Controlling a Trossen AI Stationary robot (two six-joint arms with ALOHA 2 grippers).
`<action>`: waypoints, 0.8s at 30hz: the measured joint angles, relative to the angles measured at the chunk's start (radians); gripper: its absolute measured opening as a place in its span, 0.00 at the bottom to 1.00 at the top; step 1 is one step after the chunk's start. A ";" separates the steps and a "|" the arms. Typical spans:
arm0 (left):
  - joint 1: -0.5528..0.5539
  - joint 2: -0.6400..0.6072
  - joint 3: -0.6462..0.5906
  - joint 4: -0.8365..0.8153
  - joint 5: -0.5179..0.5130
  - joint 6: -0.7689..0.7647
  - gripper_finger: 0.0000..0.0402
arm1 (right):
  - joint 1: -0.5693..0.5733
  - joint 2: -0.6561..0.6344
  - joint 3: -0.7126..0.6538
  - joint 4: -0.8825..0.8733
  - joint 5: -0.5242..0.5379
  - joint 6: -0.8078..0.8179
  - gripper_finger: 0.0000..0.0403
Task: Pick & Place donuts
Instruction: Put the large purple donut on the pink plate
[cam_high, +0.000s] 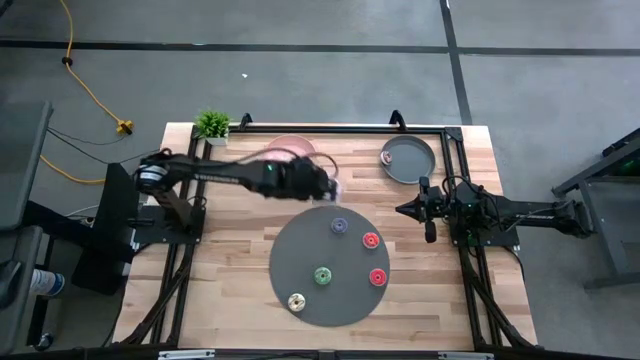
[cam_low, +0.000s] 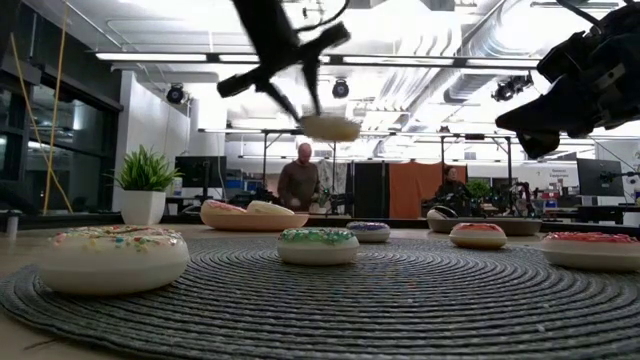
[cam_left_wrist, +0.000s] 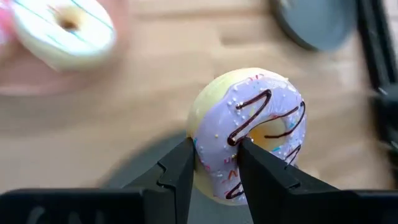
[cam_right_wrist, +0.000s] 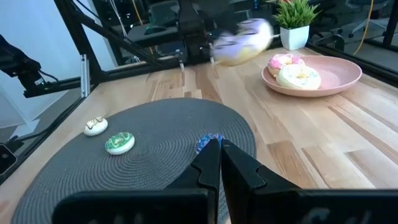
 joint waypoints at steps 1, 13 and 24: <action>0.029 -0.020 -0.027 0.007 0.005 0.017 0.29 | 0.000 0.001 0.000 0.000 0.000 0.000 0.01; 0.347 -0.155 -0.320 0.197 0.211 0.220 0.29 | 0.000 0.012 0.000 0.001 0.000 0.000 0.02; 0.571 -0.161 -0.352 0.229 0.327 0.410 0.29 | 0.000 0.012 0.000 0.001 0.000 0.000 0.02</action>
